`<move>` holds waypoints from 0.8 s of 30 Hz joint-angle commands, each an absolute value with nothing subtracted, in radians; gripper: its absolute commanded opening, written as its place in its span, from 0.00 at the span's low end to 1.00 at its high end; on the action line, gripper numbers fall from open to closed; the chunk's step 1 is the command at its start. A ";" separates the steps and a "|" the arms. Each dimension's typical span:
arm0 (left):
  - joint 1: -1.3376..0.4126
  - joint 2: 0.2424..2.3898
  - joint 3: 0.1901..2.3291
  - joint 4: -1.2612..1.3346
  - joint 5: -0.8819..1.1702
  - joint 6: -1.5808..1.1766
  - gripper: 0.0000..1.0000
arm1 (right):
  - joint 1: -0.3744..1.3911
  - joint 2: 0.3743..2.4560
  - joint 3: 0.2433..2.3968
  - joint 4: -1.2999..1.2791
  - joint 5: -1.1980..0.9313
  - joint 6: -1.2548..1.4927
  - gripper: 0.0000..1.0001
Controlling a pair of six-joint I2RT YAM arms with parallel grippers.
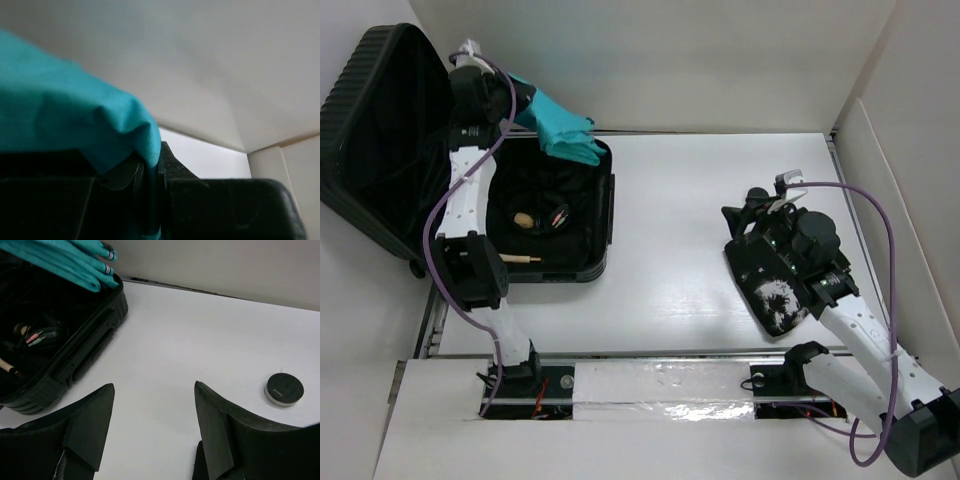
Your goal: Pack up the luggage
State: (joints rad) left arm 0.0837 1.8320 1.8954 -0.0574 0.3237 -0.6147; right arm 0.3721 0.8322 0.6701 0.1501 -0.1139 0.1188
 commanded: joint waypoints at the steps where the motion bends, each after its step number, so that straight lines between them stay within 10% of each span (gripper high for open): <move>1: 0.092 1.648 1.622 0.191 0.371 -0.659 0.00 | 0.364 0.838 0.687 0.213 -0.132 0.107 0.71; 10: 0.146 1.246 0.874 0.413 0.212 -0.815 0.00 | 0.373 0.828 0.689 0.210 -0.140 0.106 0.71; 20: 0.207 1.012 0.651 0.175 -0.057 -0.772 0.00 | 0.383 0.854 0.699 0.216 -0.173 0.100 0.74; 24: 0.207 1.011 0.601 0.129 -0.057 -0.793 0.55 | 0.383 0.874 0.710 0.199 -0.173 0.089 0.75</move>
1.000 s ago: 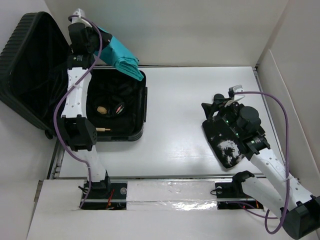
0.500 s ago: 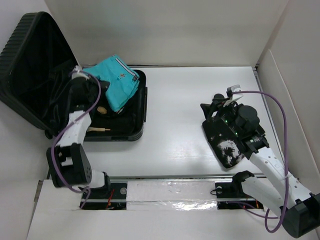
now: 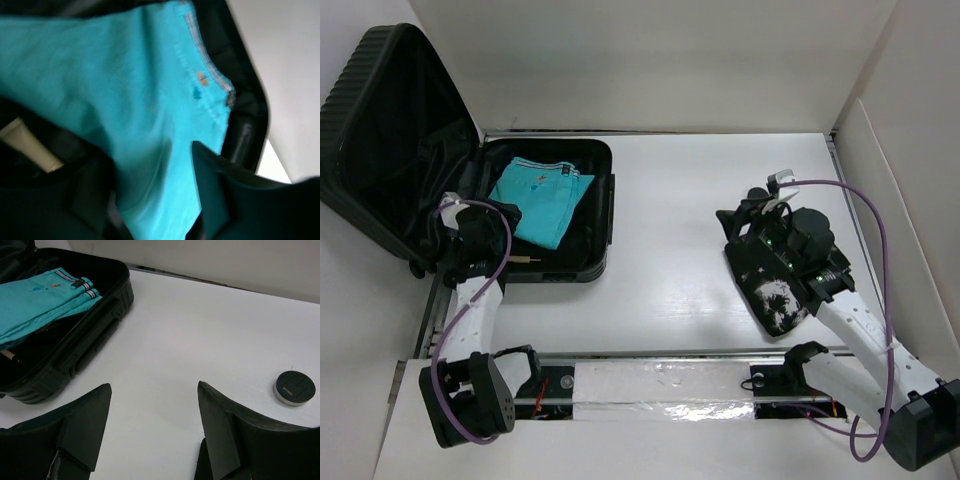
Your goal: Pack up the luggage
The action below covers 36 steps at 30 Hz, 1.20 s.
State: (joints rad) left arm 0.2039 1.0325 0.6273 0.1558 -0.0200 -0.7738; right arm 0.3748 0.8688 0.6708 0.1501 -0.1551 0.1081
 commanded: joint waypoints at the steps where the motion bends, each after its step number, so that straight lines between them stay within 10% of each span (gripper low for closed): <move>1: 0.207 1.011 0.572 0.135 -0.048 -0.798 0.60 | 0.383 0.874 0.712 0.201 -0.170 0.089 0.73; 7: 0.207 0.904 0.523 0.135 -0.014 -0.799 0.74 | 0.393 0.880 0.710 0.178 -0.097 0.089 0.14; 11: 0.207 0.772 0.570 0.117 0.061 -0.763 0.75 | 0.393 0.917 0.721 0.141 0.044 0.089 0.09; 19: 0.123 0.644 0.814 -0.113 0.167 -0.555 0.79 | 0.306 1.026 0.747 0.077 0.193 0.086 0.90; 36: -0.159 0.569 0.785 -0.150 0.304 -0.328 0.76 | 0.085 1.753 1.210 -0.086 0.144 0.133 1.00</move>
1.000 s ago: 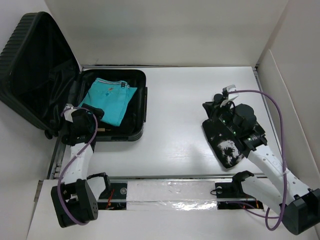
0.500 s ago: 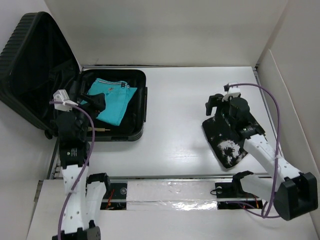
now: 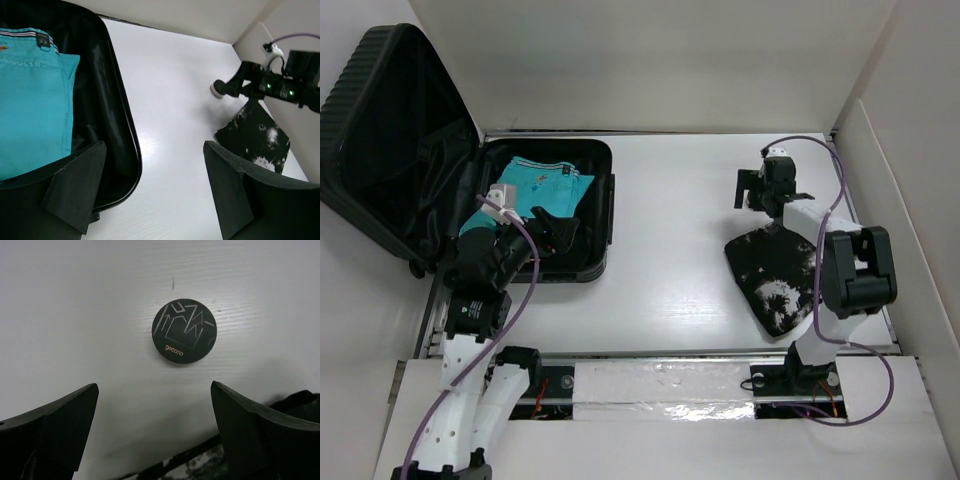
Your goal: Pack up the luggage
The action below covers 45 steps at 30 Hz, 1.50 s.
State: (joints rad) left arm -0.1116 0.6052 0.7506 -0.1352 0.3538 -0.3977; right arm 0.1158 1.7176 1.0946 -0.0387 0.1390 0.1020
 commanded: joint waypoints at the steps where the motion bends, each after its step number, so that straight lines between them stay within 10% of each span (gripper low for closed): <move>1: -0.172 0.560 0.785 -0.150 0.290 -0.325 0.76 | 0.071 1.770 1.210 -0.092 0.149 0.141 1.00; 18: -0.242 0.465 0.788 -0.186 0.226 -0.319 0.77 | -0.052 2.108 1.531 -0.338 -0.127 0.127 0.98; 27: -0.262 0.449 0.788 -0.193 0.196 -0.324 0.77 | -0.023 2.112 1.581 -0.380 -0.091 0.072 0.62; 39: -0.262 0.440 0.787 -0.190 0.169 -0.336 0.77 | 0.251 1.902 1.603 -0.282 -0.269 0.095 0.62; 45: -0.262 0.434 0.778 -0.181 0.147 -0.344 0.76 | 0.509 2.046 2.087 -0.281 -0.434 0.172 0.74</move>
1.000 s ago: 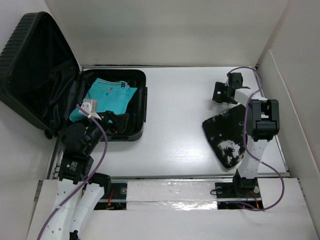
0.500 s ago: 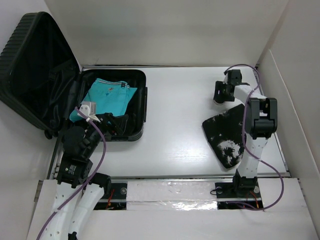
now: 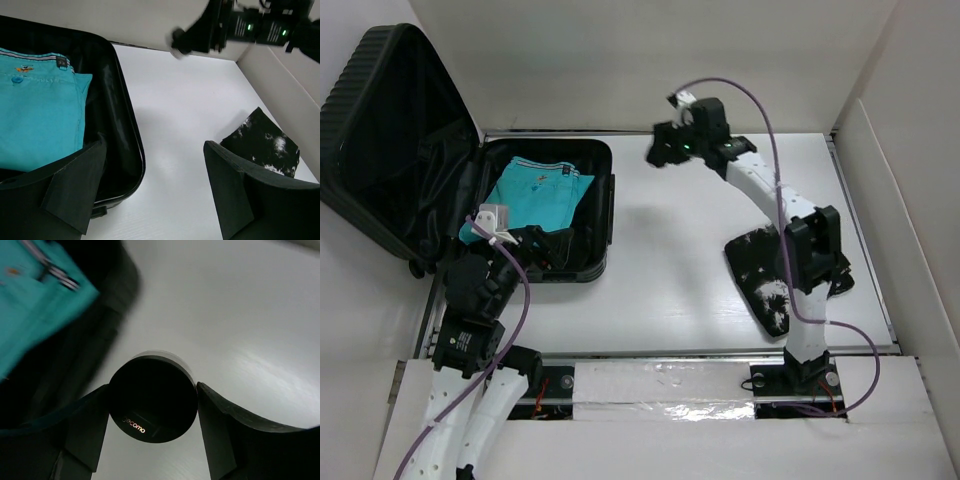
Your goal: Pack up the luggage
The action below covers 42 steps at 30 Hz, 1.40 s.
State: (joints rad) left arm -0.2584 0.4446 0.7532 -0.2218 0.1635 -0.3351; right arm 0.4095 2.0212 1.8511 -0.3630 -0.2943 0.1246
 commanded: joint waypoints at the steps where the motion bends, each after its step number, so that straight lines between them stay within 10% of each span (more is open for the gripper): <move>1: -0.253 0.437 0.778 -0.183 0.143 -0.347 0.76 | 0.547 2.107 2.227 -0.293 -0.443 0.178 0.97; 5: -0.244 0.431 0.769 -0.178 0.141 -0.353 0.76 | 0.557 2.131 2.283 -0.276 -0.503 0.195 1.00; 11: -0.235 0.443 0.758 -0.152 0.170 -0.356 0.72 | 0.470 1.883 1.766 -0.038 -0.492 0.224 0.94; 16: -0.222 0.491 0.753 -0.123 0.234 -0.357 0.46 | 0.436 1.674 1.436 0.055 -0.352 0.152 0.12; 18: -0.222 0.515 0.753 -0.106 0.256 -0.362 0.33 | 0.414 1.590 1.306 0.057 -0.287 0.135 0.09; 26: -0.222 0.623 0.759 -0.048 0.382 -0.382 0.03 | 0.252 1.413 0.933 0.040 -0.117 0.140 0.31; 31: -0.247 0.704 0.770 -0.032 0.394 -0.432 0.00 | 0.219 1.335 0.815 -0.041 0.032 0.144 0.71; 42: -0.261 0.626 0.614 0.087 0.422 -0.564 0.03 | 0.181 1.317 0.627 0.078 -0.052 0.342 0.83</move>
State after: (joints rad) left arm -0.2565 0.6731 0.6422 -0.0002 0.4110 -0.5140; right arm 0.1841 1.2610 0.5953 -0.0074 0.0143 0.2882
